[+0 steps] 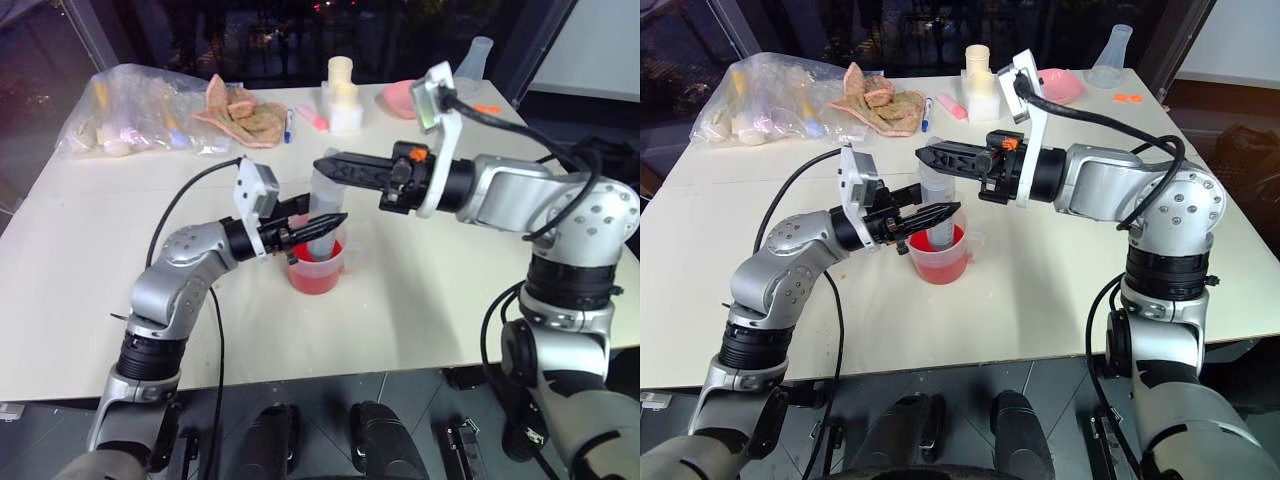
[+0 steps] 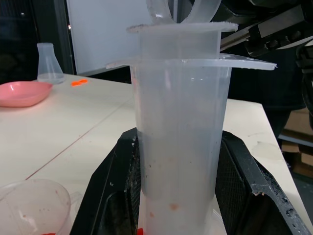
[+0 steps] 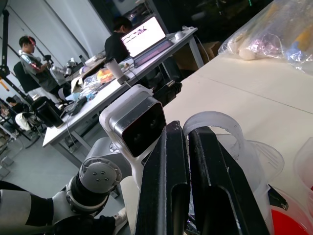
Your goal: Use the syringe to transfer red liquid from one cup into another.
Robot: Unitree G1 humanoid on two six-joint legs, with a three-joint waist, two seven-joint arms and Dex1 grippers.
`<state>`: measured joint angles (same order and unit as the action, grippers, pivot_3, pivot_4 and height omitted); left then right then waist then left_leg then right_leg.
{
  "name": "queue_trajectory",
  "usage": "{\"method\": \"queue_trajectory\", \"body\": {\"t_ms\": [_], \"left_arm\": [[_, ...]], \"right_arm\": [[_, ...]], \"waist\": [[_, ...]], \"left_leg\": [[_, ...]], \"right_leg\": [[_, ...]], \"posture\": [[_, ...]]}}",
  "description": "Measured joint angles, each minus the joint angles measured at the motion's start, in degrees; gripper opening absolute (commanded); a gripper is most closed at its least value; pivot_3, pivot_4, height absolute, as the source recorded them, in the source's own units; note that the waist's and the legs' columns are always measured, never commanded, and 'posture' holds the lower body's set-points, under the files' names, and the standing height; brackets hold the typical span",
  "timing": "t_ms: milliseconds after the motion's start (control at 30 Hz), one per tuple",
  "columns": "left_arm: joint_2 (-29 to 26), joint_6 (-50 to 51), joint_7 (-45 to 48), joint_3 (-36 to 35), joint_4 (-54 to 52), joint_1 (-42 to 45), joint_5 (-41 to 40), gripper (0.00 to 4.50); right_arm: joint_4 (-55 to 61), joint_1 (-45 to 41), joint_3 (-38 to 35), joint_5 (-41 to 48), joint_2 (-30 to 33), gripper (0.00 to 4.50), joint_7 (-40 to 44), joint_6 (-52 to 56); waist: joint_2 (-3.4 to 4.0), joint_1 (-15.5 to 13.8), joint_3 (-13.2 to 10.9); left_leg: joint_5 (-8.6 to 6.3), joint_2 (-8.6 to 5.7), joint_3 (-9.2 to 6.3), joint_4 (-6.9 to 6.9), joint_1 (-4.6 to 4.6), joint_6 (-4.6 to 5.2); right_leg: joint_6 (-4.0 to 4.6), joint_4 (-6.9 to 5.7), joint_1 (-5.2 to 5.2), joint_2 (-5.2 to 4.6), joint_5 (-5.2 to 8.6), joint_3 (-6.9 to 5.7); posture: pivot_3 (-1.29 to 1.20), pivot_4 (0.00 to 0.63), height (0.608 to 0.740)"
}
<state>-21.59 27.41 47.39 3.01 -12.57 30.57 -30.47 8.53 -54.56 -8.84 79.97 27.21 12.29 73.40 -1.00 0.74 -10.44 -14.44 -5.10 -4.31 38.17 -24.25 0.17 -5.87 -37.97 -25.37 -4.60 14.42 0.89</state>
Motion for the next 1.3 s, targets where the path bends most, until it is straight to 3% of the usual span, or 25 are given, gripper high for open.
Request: {"method": "queue_trajectory", "body": {"t_ms": [1300], "left_arm": [[-1.09,-1.82,0.22,0.78,0.60,-1.54,1.77,1.49]], "right_arm": [[-2.13,-1.50,1.12,-1.66,1.49,0.04,4.03,-0.02]], "waist": [[0.00,-0.06,0.00]], "left_leg": [[-0.01,0.00,0.00,-0.02,0.00,0.01]], "right_leg": [[0.00,0.03,0.00,-0.02,0.00,0.00]], "posture": [[0.00,0.150,0.740]]}}
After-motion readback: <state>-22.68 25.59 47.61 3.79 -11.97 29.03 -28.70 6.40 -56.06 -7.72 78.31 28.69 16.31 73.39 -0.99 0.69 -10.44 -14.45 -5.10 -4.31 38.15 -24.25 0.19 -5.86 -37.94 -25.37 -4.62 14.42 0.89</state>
